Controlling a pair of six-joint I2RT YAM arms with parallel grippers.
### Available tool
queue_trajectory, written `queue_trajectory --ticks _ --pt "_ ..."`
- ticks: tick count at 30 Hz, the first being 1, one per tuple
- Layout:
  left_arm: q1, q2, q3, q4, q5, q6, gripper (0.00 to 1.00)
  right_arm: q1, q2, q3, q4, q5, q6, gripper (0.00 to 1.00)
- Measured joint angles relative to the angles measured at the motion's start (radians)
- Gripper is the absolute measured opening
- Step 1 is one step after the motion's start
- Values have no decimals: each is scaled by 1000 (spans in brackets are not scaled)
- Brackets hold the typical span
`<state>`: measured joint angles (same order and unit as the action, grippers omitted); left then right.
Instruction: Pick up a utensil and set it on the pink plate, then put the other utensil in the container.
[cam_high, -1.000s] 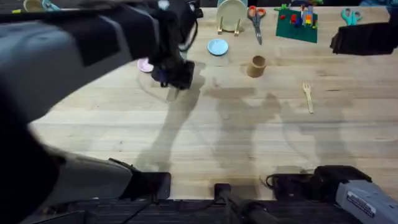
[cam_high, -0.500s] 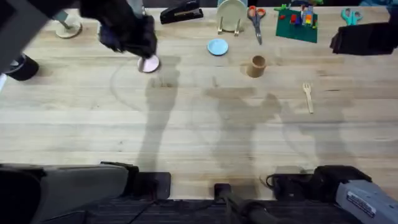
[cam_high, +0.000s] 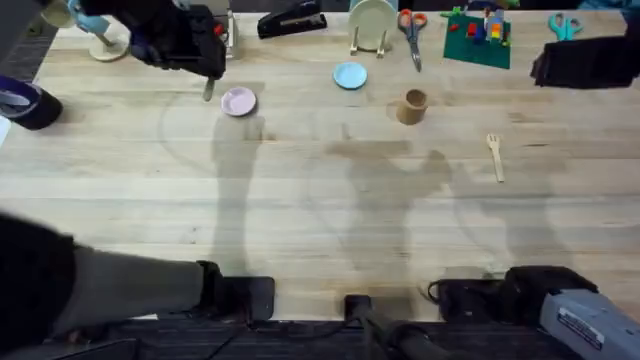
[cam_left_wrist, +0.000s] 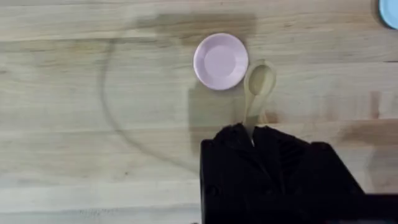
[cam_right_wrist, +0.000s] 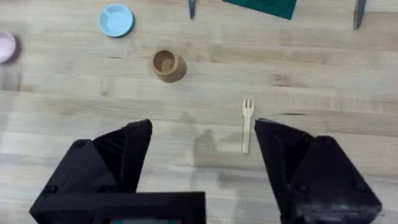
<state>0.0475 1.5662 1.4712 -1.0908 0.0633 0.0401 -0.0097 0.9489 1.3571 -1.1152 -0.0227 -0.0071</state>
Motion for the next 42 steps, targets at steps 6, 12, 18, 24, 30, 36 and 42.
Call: queue_trajectory --ticks 6,12,18,24,30,36,42 --pt "1 110 0 71 21 19 43 0 0 0 0 0 0 995" --pt "1 201 0 107 23 28 43 0 0 0 0 0 0 995" --pt "1 288 0 151 23 32 43 0 0 0 0 0 0 995" --pt "1 347 0 179 23 32 43 0 0 0 0 0 0 995" --pt "1 374 0 202 23 32 51 0 0 0 0 0 0 995" --pt "1 374 0 221 23 32 66 0 0 0 0 0 0 994" --pt "1 374 0 220 23 32 50 0 0 0 0 0 0 995"
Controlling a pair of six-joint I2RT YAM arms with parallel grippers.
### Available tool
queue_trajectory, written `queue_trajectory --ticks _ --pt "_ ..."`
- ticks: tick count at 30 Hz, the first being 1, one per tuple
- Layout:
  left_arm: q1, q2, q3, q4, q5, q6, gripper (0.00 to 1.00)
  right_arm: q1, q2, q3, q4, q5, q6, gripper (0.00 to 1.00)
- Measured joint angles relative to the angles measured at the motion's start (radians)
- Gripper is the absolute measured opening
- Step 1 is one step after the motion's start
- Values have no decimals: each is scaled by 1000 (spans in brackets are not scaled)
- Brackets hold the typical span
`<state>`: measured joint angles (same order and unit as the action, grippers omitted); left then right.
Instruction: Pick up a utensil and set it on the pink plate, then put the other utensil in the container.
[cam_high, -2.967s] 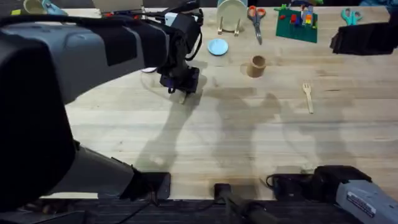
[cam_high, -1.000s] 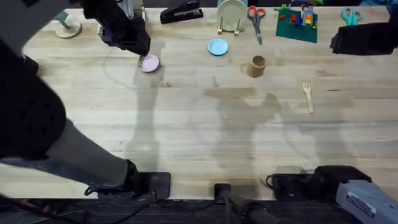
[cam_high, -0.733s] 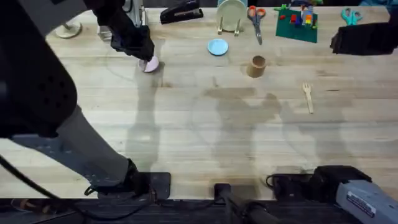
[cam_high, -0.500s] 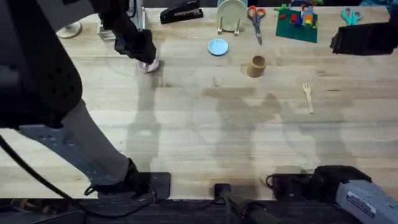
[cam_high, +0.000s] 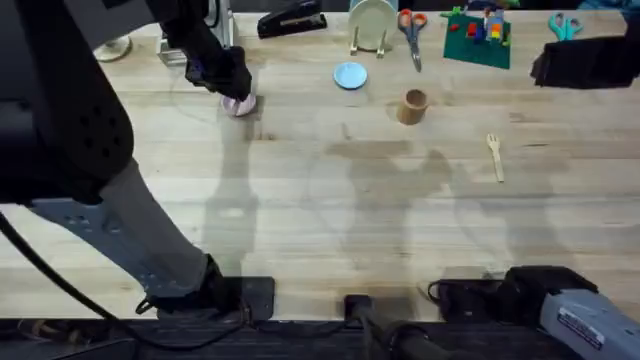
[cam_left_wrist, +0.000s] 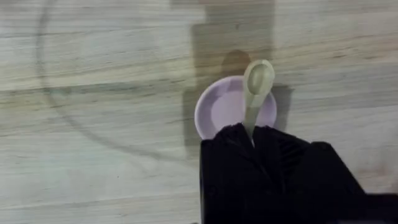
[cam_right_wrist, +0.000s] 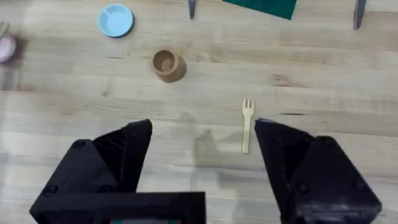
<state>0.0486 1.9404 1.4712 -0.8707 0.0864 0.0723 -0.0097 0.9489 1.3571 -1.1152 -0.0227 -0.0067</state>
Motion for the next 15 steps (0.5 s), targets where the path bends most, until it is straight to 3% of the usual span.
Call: queue_trajectory --ticks 15 --pt "0 7 0 -3 0 0 41 0 0 0 0 0 0 995"
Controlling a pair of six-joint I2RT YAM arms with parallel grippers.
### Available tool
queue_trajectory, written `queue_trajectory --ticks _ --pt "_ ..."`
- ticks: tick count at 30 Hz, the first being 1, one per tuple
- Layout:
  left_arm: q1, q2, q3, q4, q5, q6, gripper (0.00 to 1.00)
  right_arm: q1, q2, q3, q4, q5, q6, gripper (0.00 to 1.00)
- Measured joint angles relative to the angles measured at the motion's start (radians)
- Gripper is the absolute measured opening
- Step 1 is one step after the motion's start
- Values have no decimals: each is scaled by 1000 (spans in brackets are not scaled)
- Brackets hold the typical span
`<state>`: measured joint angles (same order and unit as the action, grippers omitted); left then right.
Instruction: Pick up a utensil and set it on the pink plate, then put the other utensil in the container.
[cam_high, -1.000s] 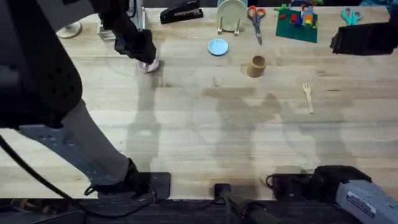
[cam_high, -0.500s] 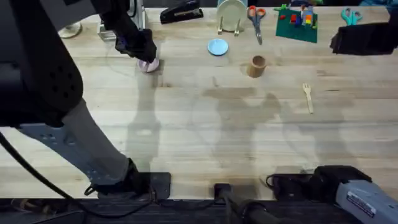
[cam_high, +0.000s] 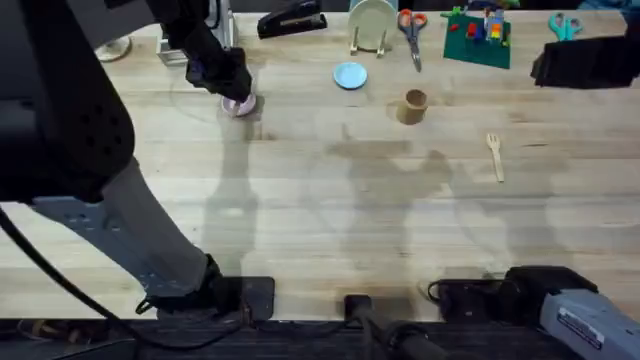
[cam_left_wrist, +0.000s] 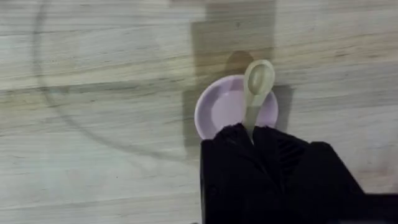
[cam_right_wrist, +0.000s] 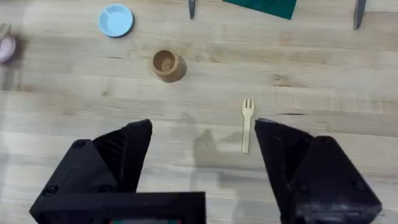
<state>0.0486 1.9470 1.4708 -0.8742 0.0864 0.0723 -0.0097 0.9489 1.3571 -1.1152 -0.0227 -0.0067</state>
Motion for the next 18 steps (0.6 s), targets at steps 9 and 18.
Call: queue_trajectory --ticks 9,18 --pt "0 9 0 0 0 0 51 0 0 0 0 0 0 995" --pt "0 9 0 0 0 0 134 0 0 0 0 0 0 995"
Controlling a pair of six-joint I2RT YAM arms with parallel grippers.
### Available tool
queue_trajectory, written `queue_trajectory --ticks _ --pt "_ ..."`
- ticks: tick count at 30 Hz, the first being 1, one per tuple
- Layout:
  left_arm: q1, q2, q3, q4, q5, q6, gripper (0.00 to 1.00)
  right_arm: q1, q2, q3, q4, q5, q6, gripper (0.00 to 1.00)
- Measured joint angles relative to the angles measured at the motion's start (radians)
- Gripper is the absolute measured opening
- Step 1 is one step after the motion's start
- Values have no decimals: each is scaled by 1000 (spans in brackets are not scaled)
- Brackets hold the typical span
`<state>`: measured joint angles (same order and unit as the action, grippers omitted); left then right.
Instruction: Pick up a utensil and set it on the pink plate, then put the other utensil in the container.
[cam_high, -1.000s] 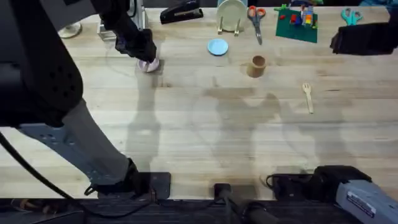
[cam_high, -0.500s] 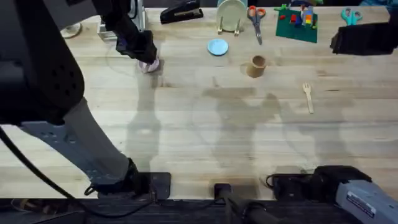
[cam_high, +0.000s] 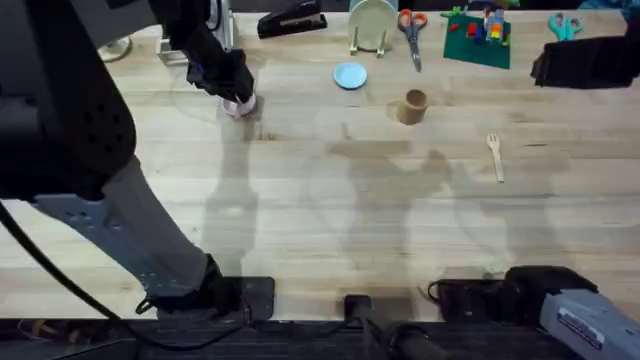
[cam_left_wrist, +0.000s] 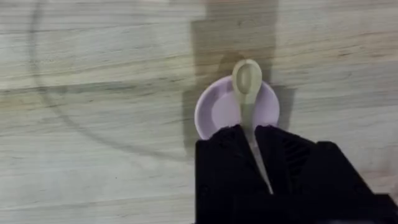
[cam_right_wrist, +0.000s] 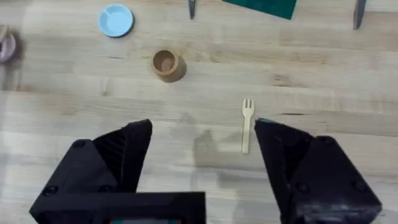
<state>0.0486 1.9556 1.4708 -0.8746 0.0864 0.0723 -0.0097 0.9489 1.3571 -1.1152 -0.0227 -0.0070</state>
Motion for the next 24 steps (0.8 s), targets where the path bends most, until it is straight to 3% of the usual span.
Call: queue_trajectory --ticks 3,24 --pt "0 0 0 0 0 0 202 0 0 0 0 0 0 995" --pt "0 -1 0 -35 0 4 241 0 0 0 0 0 0 995"
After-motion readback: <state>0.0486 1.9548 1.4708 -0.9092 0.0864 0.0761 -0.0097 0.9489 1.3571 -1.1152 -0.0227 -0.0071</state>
